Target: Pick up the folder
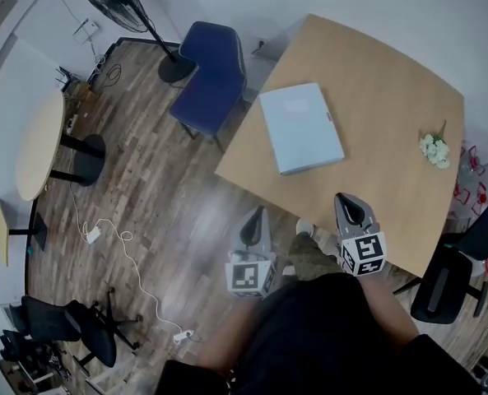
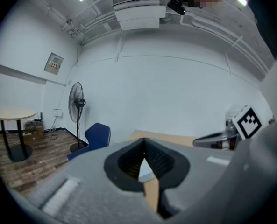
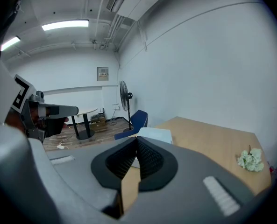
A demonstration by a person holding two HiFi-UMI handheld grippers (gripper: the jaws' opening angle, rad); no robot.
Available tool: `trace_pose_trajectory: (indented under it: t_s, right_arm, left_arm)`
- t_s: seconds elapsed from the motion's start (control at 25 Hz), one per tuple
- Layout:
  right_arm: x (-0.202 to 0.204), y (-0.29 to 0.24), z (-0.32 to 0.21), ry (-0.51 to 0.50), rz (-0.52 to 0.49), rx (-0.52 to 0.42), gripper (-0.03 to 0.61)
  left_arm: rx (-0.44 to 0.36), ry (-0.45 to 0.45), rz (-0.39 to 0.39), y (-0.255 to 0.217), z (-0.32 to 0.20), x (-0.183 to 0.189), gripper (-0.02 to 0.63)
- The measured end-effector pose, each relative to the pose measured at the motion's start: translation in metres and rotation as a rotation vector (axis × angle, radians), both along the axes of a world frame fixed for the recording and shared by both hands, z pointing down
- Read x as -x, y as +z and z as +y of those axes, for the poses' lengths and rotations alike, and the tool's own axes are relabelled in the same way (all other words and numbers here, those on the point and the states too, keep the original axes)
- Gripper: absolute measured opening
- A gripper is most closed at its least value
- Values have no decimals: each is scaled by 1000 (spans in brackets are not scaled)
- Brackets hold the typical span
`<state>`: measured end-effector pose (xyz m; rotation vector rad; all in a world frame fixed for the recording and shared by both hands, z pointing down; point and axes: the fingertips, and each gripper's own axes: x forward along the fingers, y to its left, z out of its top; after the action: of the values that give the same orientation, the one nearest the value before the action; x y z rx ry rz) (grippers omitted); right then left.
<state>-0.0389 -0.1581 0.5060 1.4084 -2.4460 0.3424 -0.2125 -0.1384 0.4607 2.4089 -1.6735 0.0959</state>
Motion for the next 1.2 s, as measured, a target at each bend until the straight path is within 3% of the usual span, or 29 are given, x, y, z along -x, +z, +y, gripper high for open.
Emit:
trace_pose_trajectory:
  t_s: [0.28,0.52,0.84,1.2]
  right_arm:
    - [-56,18,-69,87,-24,39,0]
    - [-85,25,-127,109,-32,42,0]
    - [-95,45,-171,128,0,84,0]
    - [-94,90,-191,146,-8,218,2]
  left_arm:
    - [35,51,-21,6,-75,-41,3]
    - [47,32,-36,4,-122,-54,3]
    - [85,11,-38,26,-153,-45,3]
    - [172,94,7,82,-193,-45,3]
